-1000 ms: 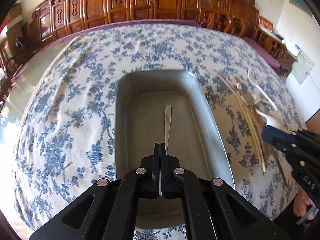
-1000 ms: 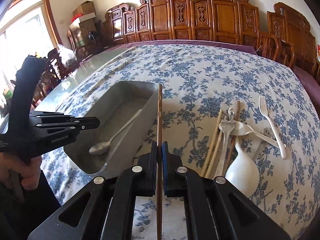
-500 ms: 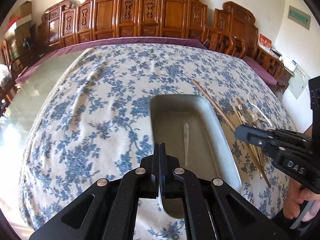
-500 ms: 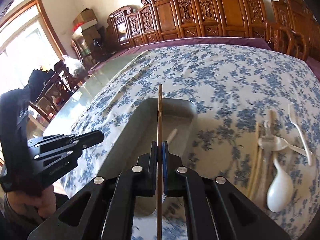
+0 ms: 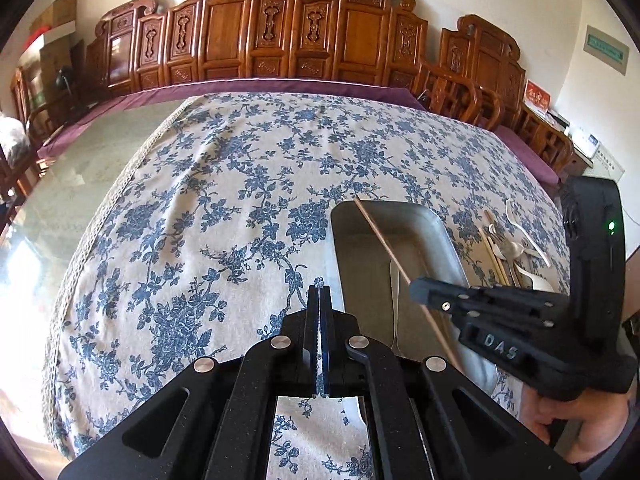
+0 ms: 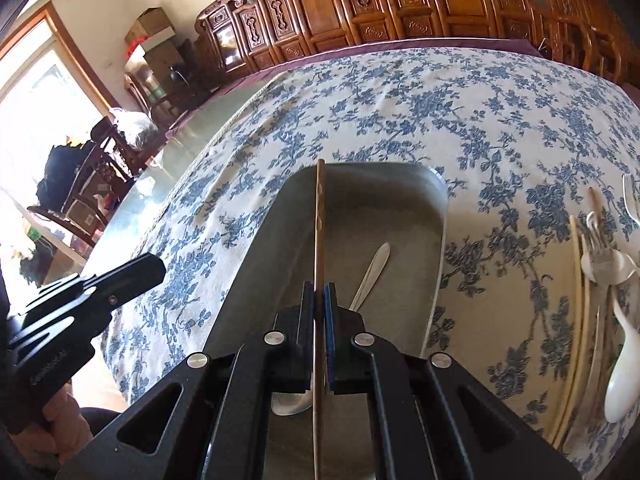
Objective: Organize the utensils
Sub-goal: 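Lower the wooden chopstick into the grey tray and open the right gripper, then grasp a metal fork from the pile with the right gripper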
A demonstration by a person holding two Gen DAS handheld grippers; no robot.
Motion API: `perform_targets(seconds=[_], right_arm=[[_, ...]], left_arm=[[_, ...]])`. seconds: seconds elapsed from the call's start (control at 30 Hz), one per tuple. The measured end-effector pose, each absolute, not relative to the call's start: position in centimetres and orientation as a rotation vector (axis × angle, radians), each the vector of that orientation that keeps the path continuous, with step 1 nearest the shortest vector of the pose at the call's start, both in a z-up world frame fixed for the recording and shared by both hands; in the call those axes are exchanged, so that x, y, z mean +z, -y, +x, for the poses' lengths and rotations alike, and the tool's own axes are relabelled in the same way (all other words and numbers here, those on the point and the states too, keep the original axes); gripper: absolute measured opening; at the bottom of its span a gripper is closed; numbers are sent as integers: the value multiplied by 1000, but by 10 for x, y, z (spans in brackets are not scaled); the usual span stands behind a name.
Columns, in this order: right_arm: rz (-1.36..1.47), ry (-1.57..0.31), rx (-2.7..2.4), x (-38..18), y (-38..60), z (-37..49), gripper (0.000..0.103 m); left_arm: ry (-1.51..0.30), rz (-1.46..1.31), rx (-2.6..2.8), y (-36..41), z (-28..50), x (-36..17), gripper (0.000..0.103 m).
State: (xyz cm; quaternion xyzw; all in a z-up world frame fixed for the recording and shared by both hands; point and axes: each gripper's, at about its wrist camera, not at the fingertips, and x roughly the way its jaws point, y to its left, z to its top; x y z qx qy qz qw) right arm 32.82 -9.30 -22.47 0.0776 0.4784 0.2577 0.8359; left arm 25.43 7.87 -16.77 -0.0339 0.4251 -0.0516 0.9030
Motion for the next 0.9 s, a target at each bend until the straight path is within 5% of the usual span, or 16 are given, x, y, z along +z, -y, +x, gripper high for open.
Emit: perform_targets(seconds=[0.43,0.77,0.9], right_arm=[[80,-915,554,-205,108,311,8],[-6,-843,376,-181,218,307,8],[-1,-865,312,-187,258,310,22]], left_arm=[[-878,-64,-118,-70,253,-168,1],[-859,-60,-176,-35,254,-161,48],[-858,-52,-211,-14,255,-160,58]])
